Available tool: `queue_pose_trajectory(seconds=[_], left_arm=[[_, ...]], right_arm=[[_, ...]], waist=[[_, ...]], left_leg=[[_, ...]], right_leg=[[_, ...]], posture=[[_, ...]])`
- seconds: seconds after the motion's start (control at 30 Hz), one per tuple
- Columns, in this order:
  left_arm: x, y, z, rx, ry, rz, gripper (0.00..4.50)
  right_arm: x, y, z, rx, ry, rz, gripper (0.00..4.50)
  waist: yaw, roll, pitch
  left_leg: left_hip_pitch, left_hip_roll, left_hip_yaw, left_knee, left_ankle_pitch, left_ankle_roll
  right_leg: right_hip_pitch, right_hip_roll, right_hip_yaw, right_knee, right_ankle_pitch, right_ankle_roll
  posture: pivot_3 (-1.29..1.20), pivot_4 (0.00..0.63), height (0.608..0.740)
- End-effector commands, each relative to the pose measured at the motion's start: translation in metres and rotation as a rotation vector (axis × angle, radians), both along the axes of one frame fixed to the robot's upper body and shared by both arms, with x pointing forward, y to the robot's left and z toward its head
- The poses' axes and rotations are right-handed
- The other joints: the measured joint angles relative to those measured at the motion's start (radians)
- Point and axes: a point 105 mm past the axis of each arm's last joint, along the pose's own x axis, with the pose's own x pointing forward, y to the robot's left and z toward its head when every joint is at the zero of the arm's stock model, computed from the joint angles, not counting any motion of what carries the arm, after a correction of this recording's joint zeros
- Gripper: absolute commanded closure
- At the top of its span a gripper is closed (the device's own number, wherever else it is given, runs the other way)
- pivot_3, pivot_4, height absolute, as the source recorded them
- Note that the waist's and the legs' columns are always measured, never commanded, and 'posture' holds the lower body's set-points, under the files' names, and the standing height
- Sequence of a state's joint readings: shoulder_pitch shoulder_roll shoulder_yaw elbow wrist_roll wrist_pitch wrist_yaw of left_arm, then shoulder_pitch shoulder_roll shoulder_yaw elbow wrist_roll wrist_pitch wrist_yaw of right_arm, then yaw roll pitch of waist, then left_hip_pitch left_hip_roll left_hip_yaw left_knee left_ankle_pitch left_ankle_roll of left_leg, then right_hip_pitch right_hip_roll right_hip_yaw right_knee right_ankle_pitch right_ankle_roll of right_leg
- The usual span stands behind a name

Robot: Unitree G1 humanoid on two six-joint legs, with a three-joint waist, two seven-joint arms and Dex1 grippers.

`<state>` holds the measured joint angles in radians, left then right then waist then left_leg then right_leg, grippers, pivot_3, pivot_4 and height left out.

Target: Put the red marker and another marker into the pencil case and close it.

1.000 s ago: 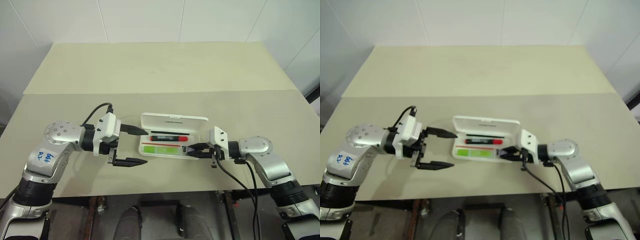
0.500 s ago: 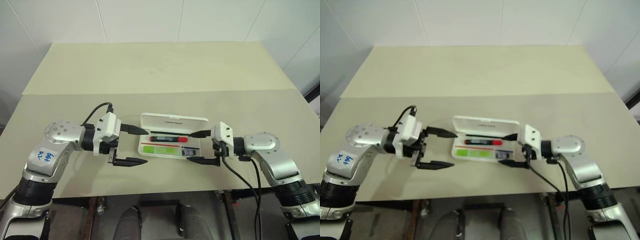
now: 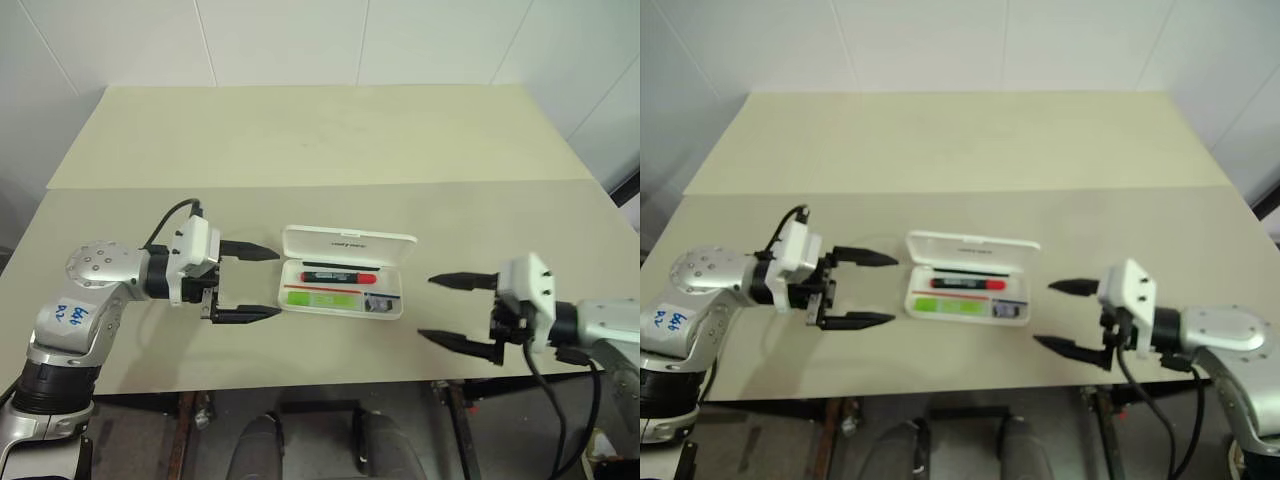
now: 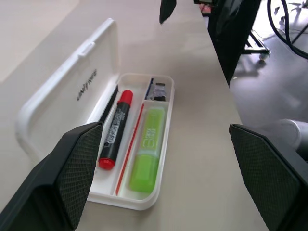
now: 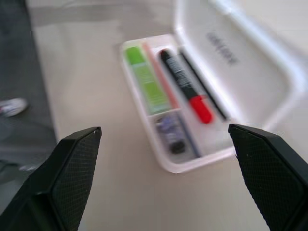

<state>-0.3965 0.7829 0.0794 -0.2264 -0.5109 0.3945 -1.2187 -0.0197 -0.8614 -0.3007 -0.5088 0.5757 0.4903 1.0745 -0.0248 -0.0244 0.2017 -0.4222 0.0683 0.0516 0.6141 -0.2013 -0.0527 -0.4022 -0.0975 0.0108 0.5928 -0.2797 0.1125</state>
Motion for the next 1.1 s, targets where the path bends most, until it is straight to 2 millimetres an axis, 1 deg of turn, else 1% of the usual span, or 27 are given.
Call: queue_pose_trajectory(seconds=[0.03,0.07,0.13,0.17,0.33,0.37,0.4,0.43,0.47,0.57,0.63,0.7,0.77,0.83,0.9,0.93,1.0,1.1], left_arm=[[-0.003,0.004,0.011,-0.040,-0.032,-0.009,0.39],[-0.003,0.005,0.012,-0.048,-0.029,-0.012,0.62],[-0.004,0.007,0.011,-0.045,-0.014,-0.028,1.21],[-0.005,0.008,0.011,-0.047,-0.005,-0.035,1.60],[-0.005,0.013,0.010,-0.040,0.004,-0.037,3.26],[-0.005,0.014,0.010,-0.039,0.004,-0.035,3.70],[-0.004,0.015,0.010,-0.038,0.001,-0.029,3.94],[-0.003,0.016,0.010,-0.039,-0.002,-0.021,4.35],[-0.002,0.018,0.010,-0.040,-0.006,-0.008,4.48],[0.007,0.024,0.009,-0.042,-0.036,0.044,4.48],[0.017,0.028,0.017,-0.098,-0.058,0.111,4.48],[0.032,0.034,0.037,-0.240,-0.054,0.207,4.48],[0.043,0.041,0.049,-0.289,-0.065,0.267,4.48],[0.052,0.045,0.052,-0.285,-0.085,0.311,4.48],[0.064,0.045,0.048,-0.253,-0.089,0.361,4.48],[0.069,0.042,0.041,-0.220,-0.076,0.366,4.48],[0.075,0.037,0.031,-0.176,-0.070,0.366,4.48],[0.078,0.025,0.019,-0.133,-0.056,0.316,4.48]], right_arm=[[-0.007,0.000,0.015,0.000,-0.051,0.009,0.00],[-0.007,0.000,0.015,-0.002,-0.064,0.010,0.00],[-0.004,0.001,0.017,0.000,-0.087,0.010,0.00],[-0.002,0.002,0.018,0.007,-0.101,0.012,0.00],[0.002,0.008,0.020,0.013,-0.131,0.032,0.00],[0.003,0.009,0.019,0.013,-0.132,0.034,0.00],[0.004,0.009,0.019,0.013,-0.135,0.038,0.00],[0.006,0.010,0.020,0.014,-0.143,0.041,0.00],[0.007,0.011,0.020,0.016,-0.145,0.045,0.00],[0.008,0.015,0.020,0.020,-0.152,0.058,0.00],[0.009,0.016,0.019,0.016,-0.149,0.067,0.00],[0.009,0.016,0.018,0.014,-0.148,0.071,0.00],[0.010,0.017,0.018,0.013,-0.148,0.071,0.00],[0.010,0.017,0.017,0.011,-0.150,0.071,0.00],[0.010,0.019,0.017,0.012,-0.153,0.071,0.00],[0.011,0.020,0.018,0.015,-0.157,0.071,0.00],[0.011,0.022,0.018,0.019,-0.163,0.071,0.00],[0.012,0.024,0.021,0.024,-0.175,0.071,0.00]], waist=[[-0.002,0.000,0.000],[-0.003,0.000,0.000],[-0.003,0.000,0.000],[-0.003,0.000,0.000],[-0.003,0.000,0.000],[-0.003,0.000,0.000],[-0.003,0.000,0.000],[-0.003,0.000,0.000],[-0.003,0.000,0.000],[-0.003,0.000,0.000],[-0.003,0.000,0.000],[0.000,0.000,0.000],[0.001,-0.002,0.001],[0.000,-0.002,0.001],[0.000,-0.002,0.001],[0.001,-0.002,0.001],[0.001,-0.002,0.001],[0.000,-0.002,0.001]], left_leg=[[0.000,0.000,0.000,0.000,0.000,0.000],[0.000,0.000,0.000,0.000,0.000,0.000],[0.000,0.000,0.000,0.000,0.000,0.000],[0.000,0.000,0.000,0.000,0.000,0.000],[0.000,0.000,0.000,0.000,0.000,0.000],[0.000,0.000,0.000,0.000,0.000,0.000],[0.000,0.000,0.000,0.000,0.000,0.000],[0.000,0.000,0.000,0.000,0.000,0.000],[0.000,0.000,0.000,0.000,0.000,0.000],[0.000,0.000,0.000,0.000,0.000,0.000],[0.000,0.000,0.000,0.000,0.000,0.000],[0.000,0.000,0.000,0.000,0.000,0.000],[-0.001,0.000,0.000,0.000,0.000,0.001],[0.000,0.000,0.000,0.000,0.001,0.001],[0.000,0.000,0.000,0.000,0.001,0.001],[0.000,0.000,0.000,0.000,0.001,0.001],[0.000,0.000,0.000,0.000,0.001,0.001],[0.000,0.000,0.000,0.000,0.001,0.001]], right_leg=[[0.000,0.000,0.000,0.000,0.000,0.000],[0.000,0.000,0.000,0.000,0.000,0.000],[0.000,0.000,0.000,0.000,0.000,0.000],[0.000,0.000,0.000,-0.001,0.000,0.000],[0.000,0.000,0.000,-0.001,0.000,0.000],[0.000,0.000,0.000,-0.001,0.000,0.000],[0.000,0.000,0.000,-0.001,0.000,0.000],[0.000,0.000,0.000,-0.001,0.000,0.000],[0.000,0.000,0.000,-0.001,0.000,0.000],[0.000,0.000,0.000,-0.001,0.000,0.000],[0.000,0.000,0.000,-0.001,0.000,0.000],[0.000,0.000,0.000,-0.001,0.000,0.000],[0.000,0.000,0.000,-0.001,0.000,0.000],[0.000,0.000,0.000,0.000,0.000,0.000],[0.000,0.000,0.000,0.000,0.000,0.000],[0.000,0.000,0.000,0.000,0.000,0.001],[0.000,0.000,0.000,0.000,0.001,0.001],[0.000,0.000,0.000,0.000,0.001,0.001]], posture=[[0.00,0.150,0.740],[0.00,0.150,0.740],[0.00,0.150,0.740],[0.00,0.150,0.740],[0.00,0.150,0.740],[0.00,0.150,0.740],[0.00,0.150,0.740],[0.00,0.150,0.740],[0.00,0.150,0.740],[0.00,0.150,0.740],[0.00,0.150,0.740],[0.00,0.150,0.740],[0.00,0.150,0.740],[0.00,0.150,0.740],[0.00,0.150,0.740],[0.00,0.150,0.740],[0.00,0.150,0.740],[0.00,0.150,0.740]])
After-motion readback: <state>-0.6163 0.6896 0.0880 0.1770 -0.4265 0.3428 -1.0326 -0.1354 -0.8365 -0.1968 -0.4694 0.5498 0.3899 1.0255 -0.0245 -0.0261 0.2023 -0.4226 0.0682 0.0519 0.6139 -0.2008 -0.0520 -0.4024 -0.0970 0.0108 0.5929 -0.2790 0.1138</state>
